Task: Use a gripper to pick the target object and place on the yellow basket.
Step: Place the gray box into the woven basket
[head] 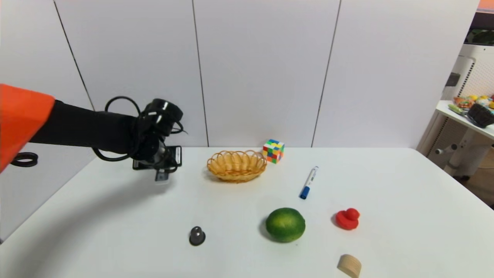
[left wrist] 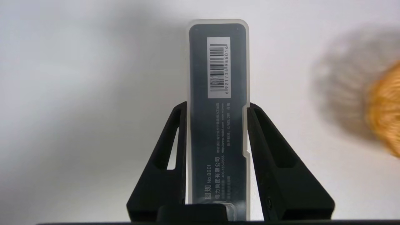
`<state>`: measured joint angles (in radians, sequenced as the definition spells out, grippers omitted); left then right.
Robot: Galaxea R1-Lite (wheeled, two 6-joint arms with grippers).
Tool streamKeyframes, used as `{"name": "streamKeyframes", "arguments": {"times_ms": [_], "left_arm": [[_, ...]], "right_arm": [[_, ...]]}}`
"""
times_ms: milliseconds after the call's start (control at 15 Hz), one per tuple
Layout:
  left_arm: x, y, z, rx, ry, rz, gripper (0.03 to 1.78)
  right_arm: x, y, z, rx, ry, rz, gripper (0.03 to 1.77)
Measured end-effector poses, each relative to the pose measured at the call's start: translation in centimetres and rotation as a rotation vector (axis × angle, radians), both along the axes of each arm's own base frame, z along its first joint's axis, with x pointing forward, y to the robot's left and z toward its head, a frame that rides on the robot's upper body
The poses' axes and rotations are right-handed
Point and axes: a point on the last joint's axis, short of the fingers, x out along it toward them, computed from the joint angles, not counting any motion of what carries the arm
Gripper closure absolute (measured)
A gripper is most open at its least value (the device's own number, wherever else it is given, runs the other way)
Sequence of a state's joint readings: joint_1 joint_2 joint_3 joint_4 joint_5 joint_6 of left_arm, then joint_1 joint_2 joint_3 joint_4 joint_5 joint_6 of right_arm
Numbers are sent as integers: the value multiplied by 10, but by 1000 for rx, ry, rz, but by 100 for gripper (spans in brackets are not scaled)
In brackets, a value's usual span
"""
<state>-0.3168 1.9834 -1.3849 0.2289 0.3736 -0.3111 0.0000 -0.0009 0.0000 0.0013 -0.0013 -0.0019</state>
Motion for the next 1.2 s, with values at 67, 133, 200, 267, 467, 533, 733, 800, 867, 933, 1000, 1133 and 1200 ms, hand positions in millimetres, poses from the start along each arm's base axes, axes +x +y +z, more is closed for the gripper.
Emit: {"name": "streamKeyframes", "arguments": {"times_ms": [67, 133, 200, 267, 467, 533, 733, 800, 867, 933, 1000, 1133, 1200], "left_arm": [[0, -1, 17, 36, -36, -79, 118], [1, -1, 34, 78, -74, -173, 118], [1, -2, 47, 119, -104, -268, 118], [1, -4, 58, 155, -132, -374, 118], [7, -18, 74, 245, -213, -734, 118], [9, -25, 74, 283, -234, -836, 118], [18, -56, 66, 436, -279, -1050, 118], [19, -68, 61, 465, -283, -1099, 118], [21, -79, 53, 476, -279, -1135, 118], [23, -91, 44, 475, -272, -1164, 118], [25, -102, 34, 470, -260, -1191, 118], [30, -119, 17, 454, -240, -1235, 118], [32, -123, 10, 450, -228, -1246, 118]], "right_arm": [[0, 0, 0, 0, 0, 0, 11], [0, 0, 0, 0, 0, 0, 11], [0, 0, 0, 0, 0, -1, 10], [0, 0, 0, 0, 0, 0, 10], [0, 0, 0, 0, 1, 0, 11], [0, 0, 0, 0, 0, 0, 11], [0, 0, 0, 0, 0, -1, 10], [0, 0, 0, 0, 0, 0, 11], [0, 0, 0, 0, 0, 0, 10], [0, 0, 0, 0, 0, 0, 11], [0, 0, 0, 0, 0, 0, 10], [0, 0, 0, 0, 0, 0, 11], [0, 0, 0, 0, 0, 0, 10]]}}
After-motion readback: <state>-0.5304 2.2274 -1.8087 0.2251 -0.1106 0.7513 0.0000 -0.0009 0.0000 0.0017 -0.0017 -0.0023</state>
